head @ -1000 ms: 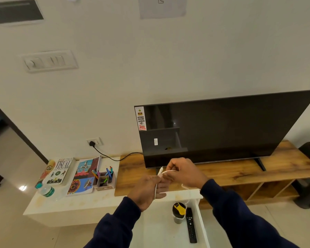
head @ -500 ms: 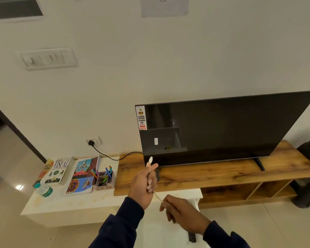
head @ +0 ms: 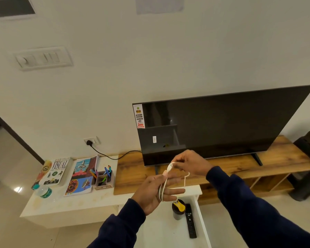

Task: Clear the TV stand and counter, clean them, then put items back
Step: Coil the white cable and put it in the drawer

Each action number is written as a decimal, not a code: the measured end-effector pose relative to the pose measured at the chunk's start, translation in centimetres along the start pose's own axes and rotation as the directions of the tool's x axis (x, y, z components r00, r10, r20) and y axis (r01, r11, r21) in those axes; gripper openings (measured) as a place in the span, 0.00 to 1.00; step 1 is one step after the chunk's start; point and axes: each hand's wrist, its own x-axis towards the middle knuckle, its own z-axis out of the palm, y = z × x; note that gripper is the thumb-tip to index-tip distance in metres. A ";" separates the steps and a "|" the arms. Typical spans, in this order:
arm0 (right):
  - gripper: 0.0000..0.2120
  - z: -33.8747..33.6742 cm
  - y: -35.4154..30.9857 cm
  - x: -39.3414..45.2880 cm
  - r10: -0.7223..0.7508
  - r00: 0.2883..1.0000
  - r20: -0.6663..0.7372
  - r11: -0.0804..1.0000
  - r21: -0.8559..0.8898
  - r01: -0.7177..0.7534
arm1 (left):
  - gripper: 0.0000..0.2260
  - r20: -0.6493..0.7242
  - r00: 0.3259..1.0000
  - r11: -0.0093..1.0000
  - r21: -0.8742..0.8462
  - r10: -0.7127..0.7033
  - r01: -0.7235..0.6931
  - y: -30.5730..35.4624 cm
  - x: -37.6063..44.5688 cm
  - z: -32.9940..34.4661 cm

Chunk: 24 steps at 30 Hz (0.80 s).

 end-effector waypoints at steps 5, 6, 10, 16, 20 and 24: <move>0.09 1.3 -2.3 -1.7 -0.042 0.993 -0.111 0.994 -0.103 0.030 | 0.16 -0.240 0.968 0.990 -0.095 0.079 -0.104 -0.9 1.3 0.0; 0.10 2.3 -2.8 -2.2 -0.046 0.991 -0.126 0.993 -0.110 0.032 | 0.15 -0.281 0.955 0.985 -0.111 0.096 -0.132 -0.9 1.5 0.1; 0.12 6.6 -3.5 -4.7 -0.069 0.979 -0.193 0.991 -0.126 0.045 | 0.15 -0.384 0.918 0.975 -0.143 0.105 -0.171 -1.1 2.4 0.2; 0.15 11.2 -2.2 -8.0 -0.041 0.981 -0.191 0.999 0.000 0.041 | 0.17 -0.431 0.901 0.958 -0.237 0.047 -0.163 -0.7 2.7 -0.3; 0.09 10.7 0.4 -8.3 0.090 0.992 -0.093 0.976 0.207 -0.069 | 0.18 -0.385 0.921 0.942 -0.285 0.059 -0.179 -0.5 2.5 -0.9; 0.08 9.0 3.7 -5.7 0.112 0.993 0.032 0.984 0.137 -0.116 | 0.18 -0.300 0.949 0.958 -0.232 0.095 -0.169 -0.6 2.2 -0.5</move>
